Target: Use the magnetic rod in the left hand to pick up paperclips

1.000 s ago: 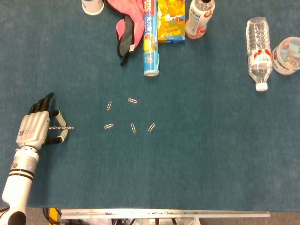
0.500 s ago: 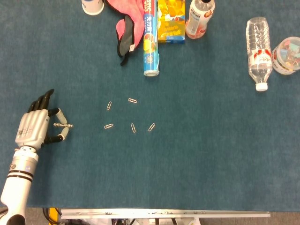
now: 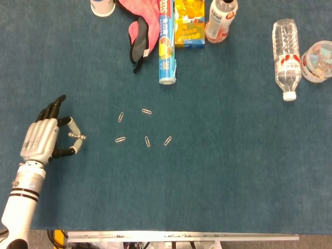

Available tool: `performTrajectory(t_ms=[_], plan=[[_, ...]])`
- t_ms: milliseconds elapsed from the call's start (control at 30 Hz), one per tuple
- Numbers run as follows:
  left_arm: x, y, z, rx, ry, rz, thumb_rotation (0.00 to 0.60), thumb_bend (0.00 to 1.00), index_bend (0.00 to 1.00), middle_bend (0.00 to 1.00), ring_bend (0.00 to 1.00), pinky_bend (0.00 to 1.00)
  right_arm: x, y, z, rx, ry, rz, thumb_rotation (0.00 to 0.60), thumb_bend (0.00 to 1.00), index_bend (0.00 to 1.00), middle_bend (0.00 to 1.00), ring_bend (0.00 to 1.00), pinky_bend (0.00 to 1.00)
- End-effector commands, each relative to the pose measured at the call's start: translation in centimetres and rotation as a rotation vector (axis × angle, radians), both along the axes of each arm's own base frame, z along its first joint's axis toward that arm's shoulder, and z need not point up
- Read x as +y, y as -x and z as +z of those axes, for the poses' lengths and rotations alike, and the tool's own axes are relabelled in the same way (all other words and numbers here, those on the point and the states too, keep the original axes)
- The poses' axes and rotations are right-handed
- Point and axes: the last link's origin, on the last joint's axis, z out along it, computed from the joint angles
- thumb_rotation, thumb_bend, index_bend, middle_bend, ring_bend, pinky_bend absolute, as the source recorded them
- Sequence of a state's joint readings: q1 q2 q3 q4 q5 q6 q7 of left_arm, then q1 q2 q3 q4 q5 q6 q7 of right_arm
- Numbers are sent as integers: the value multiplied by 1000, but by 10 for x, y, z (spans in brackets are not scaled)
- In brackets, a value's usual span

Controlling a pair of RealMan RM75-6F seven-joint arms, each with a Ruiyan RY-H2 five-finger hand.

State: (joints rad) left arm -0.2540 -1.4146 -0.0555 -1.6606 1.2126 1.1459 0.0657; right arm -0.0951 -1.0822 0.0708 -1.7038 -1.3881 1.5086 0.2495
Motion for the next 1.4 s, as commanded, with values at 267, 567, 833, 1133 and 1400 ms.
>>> performTrajectory(t_ms=[267, 567, 833, 1133, 1400], plan=[[2, -28, -5, -92, 51, -36, 600, 352, 566, 0, 0, 76, 1, 0, 1, -1, 3, 0, 600, 313, 595, 449, 368, 537], [-1, -44, -16, -125, 103, -65, 600, 352, 565, 0, 0, 76, 2, 2, 1, -6, 3, -5, 600, 313, 595, 449, 368, 537], [0, -54, -23, -152, 112, -78, 600, 352, 566, 0, 0, 76, 2, 4, 0, -8, 3, -8, 600, 313, 595, 449, 368, 537], [0, -65, -34, -176, 139, -93, 600, 352, 566, 0, 0, 76, 4, 6, -1, -12, 5, -12, 600, 313, 595, 449, 368, 537], [-3, -72, -40, -192, 168, -111, 600, 354, 566, 0, 0, 76, 6, 8, 0, -13, 10, -19, 600, 313, 595, 449, 368, 537]])
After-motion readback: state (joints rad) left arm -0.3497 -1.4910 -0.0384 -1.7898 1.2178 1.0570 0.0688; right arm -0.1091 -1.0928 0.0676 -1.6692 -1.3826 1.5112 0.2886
